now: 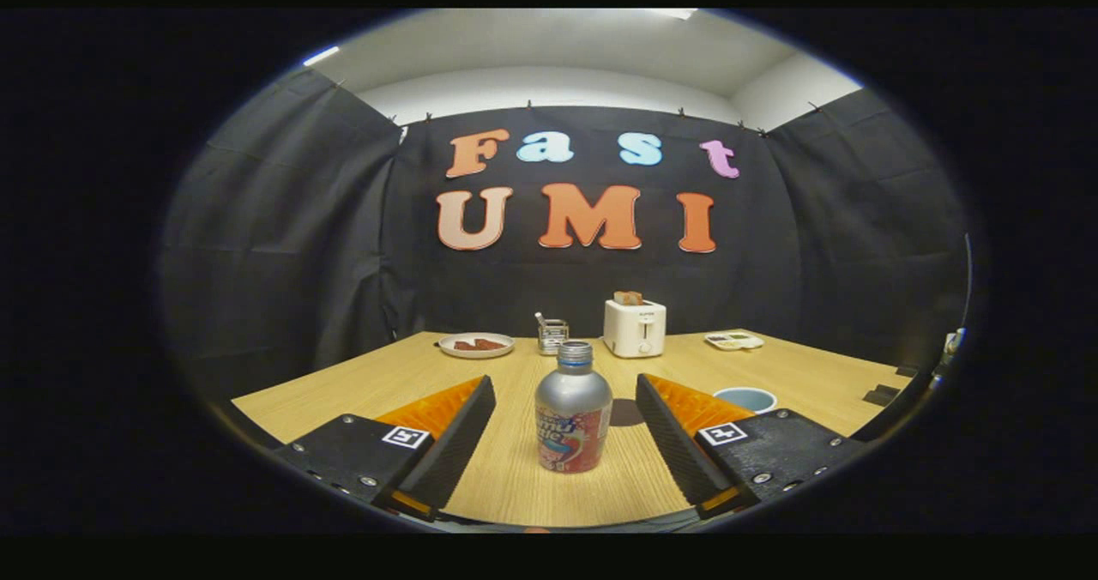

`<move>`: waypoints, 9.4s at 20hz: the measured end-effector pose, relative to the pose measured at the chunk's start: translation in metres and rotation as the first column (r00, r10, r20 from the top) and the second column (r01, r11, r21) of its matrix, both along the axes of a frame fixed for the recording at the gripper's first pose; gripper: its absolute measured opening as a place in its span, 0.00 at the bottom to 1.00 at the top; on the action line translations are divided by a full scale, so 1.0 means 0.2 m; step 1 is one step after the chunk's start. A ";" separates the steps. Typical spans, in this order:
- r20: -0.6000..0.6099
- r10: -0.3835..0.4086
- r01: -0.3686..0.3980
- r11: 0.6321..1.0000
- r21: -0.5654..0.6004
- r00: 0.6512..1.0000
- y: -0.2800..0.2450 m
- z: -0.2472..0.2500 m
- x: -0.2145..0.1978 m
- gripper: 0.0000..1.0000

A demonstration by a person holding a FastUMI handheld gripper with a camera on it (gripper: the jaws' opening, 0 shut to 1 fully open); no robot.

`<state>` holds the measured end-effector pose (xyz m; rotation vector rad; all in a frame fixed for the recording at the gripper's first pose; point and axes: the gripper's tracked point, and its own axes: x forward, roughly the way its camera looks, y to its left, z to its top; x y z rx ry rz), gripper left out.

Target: Take the bottle from table, then pour the juice into the cup, finally place the bottle on the coaster

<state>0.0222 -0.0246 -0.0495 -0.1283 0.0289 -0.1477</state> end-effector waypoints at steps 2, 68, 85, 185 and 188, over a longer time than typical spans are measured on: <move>-0.020 -0.004 0.005 1.000 0.015 1.000 -0.02 -0.04 0.03 0.98; -0.151 -0.122 0.192 0.505 0.842 0.981 -0.17 -0.21 0.45 0.76; -0.103 -0.218 0.126 0.093 0.988 0.970 -0.30 -0.12 0.50 0.75; -0.159 -0.359 -0.103 -0.612 0.784 0.920 -0.44 0.18 0.49 0.76; -0.152 -0.364 -0.121 -0.627 0.770 0.919 -0.45 0.18 0.49 0.75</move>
